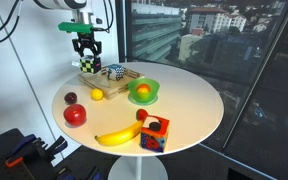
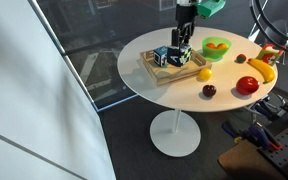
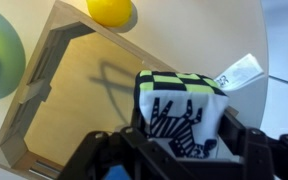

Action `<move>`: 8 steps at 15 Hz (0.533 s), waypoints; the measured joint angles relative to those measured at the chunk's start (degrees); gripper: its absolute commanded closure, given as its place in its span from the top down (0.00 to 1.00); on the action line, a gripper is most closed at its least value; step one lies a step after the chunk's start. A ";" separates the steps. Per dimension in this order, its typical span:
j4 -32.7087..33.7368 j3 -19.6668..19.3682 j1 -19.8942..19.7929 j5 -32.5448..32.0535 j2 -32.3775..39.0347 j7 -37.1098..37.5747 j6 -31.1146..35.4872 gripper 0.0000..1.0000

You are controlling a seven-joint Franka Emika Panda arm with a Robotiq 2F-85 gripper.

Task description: Pick up the block with a zebra image and put it in the wooden tray

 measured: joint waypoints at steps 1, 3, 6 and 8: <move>0.00 -0.04 0.00 0.00 0.03 0.02 -0.02 1.00; 0.00 -0.08 0.00 0.00 0.09 0.11 -0.07 1.00; 0.00 -0.10 0.00 0.00 0.15 0.13 -0.37 1.00; 0.00 0.10 0.01 0.47 0.14 -0.13 -1.16 1.00</move>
